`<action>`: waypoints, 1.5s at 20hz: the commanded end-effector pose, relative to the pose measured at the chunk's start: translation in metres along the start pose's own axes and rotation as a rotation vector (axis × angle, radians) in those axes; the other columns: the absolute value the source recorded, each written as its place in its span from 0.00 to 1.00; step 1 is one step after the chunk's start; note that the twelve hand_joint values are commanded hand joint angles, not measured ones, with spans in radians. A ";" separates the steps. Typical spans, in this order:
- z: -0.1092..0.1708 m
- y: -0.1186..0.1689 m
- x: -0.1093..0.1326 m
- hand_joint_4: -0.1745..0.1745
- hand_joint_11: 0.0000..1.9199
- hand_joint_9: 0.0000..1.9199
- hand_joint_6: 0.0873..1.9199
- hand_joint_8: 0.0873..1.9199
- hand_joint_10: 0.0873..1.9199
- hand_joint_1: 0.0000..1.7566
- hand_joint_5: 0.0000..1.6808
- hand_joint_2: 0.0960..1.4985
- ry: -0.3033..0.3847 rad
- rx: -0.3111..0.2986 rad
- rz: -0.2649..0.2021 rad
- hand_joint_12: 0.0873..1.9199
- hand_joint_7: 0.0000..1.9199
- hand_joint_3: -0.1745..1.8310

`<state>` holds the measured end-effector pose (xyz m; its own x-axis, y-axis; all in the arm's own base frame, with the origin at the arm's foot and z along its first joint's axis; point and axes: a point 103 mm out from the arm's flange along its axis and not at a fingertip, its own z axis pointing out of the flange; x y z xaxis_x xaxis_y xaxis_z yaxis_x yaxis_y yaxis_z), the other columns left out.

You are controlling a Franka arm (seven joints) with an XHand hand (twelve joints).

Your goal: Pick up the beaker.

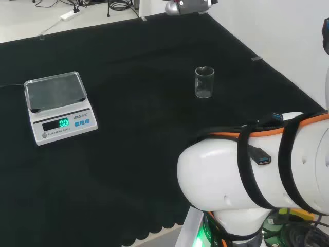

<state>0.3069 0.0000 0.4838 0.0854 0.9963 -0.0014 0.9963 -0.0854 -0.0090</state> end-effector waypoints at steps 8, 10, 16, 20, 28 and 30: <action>-0.092 -0.085 -0.096 0.33 0.14 0.26 0.00 0.35 0.42 0.41 0.20 0.39 0.058 -0.134 0.104 0.73 0.20 0.24; -0.086 -0.081 -0.095 0.33 0.14 0.26 0.00 0.35 0.42 0.41 0.20 0.39 0.061 -0.120 0.105 0.74 0.19 0.24; -0.055 -0.058 -0.089 0.36 0.14 0.26 0.00 0.35 0.42 0.41 0.20 0.38 0.080 -0.075 0.114 0.74 0.19 0.25; -0.023 -0.032 -0.099 0.38 0.13 0.26 0.00 0.35 0.42 0.41 0.20 0.38 0.090 -0.027 0.118 0.74 0.18 0.25; 0.041 0.020 -0.106 0.44 0.11 0.25 0.00 0.35 0.42 0.43 0.20 0.37 0.068 0.067 0.106 0.74 0.18 0.25; 0.061 0.033 -0.111 0.45 0.11 0.24 0.00 0.35 0.42 0.43 0.20 0.37 0.100 0.092 0.112 0.74 0.18 0.26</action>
<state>0.2863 -0.0908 0.4961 0.1866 0.9800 0.0687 0.9824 -0.1870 -0.0004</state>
